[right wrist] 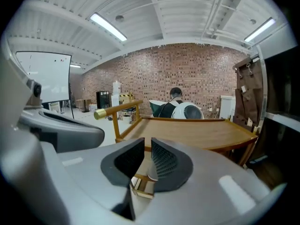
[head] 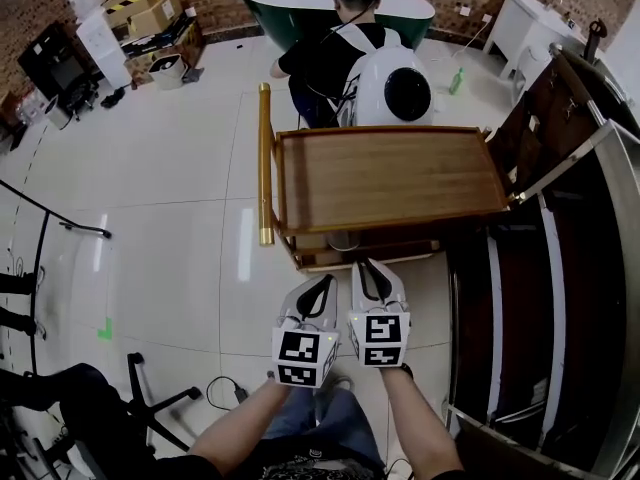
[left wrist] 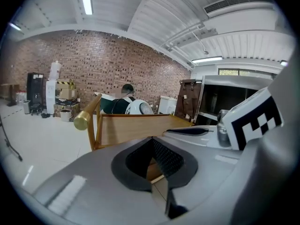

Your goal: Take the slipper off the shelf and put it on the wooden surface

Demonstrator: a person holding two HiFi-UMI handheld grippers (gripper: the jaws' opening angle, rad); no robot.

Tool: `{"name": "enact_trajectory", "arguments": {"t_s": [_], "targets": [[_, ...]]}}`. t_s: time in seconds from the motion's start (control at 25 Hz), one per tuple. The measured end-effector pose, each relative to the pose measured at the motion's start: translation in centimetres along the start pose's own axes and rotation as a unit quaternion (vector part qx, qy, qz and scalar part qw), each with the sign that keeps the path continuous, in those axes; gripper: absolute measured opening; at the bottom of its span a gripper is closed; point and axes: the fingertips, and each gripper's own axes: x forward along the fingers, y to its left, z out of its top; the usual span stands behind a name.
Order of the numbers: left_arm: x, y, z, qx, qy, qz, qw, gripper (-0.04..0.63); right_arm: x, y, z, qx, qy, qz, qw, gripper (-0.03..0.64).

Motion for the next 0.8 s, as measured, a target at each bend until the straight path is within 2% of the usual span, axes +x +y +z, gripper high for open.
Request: {"name": "enact_trajectory", "arguments": {"t_s": [0.16,0.4,0.8], "targets": [[-3.1,-1.1,3.1,0.004,-0.016,0.011,0.9998,0.006,-3.7,1.6,4.5,0.006,-0.032,0.01,0.999,0.037],[-7.5,-3.3,6.9,0.011,-0.039,0.019,0.999,0.006,-9.3,2.4,9.1,0.011,-0.063,0.011,0.998,0.018],[-14.9,-8.0,10.9,0.015,-0.081,0.018,0.9964,0.006,-18.3,5.1,13.4,0.01,-0.109,0.03,0.994,0.0]]}}
